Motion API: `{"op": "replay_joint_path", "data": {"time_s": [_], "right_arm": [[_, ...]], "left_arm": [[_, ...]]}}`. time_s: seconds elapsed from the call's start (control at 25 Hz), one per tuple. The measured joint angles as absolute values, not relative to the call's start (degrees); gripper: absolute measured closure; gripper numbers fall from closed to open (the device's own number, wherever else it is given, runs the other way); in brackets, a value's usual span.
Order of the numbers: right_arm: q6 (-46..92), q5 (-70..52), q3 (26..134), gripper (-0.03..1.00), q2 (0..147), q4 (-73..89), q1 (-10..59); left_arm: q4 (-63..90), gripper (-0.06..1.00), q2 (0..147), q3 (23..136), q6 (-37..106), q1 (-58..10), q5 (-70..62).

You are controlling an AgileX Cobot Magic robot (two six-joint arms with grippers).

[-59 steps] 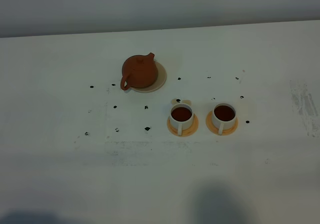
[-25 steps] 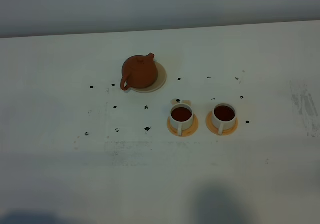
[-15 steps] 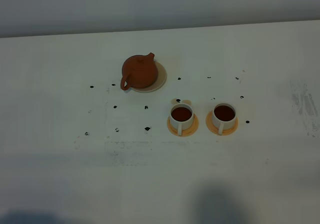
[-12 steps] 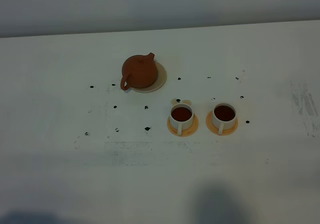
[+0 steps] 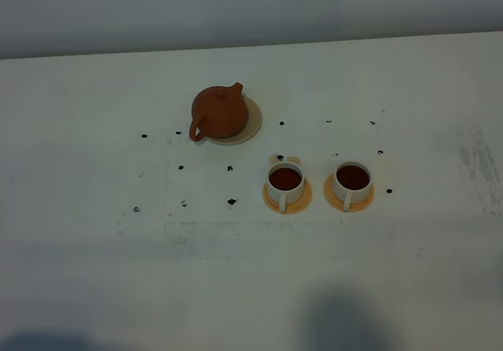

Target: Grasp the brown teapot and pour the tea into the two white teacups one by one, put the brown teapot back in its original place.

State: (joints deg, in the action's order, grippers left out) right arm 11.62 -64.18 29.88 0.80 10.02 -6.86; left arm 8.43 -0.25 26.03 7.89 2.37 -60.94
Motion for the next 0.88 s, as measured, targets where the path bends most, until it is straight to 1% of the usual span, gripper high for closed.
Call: {"op": "replay_joint_path", "data": {"time_s": [0.88], "right_arm": [[11.64,-64.18,29.88,0.54,0.80,10.02,-6.86]], "left_arm": [[8.43,0.51,-0.25,26.03,7.89,2.37,-60.94]]}}
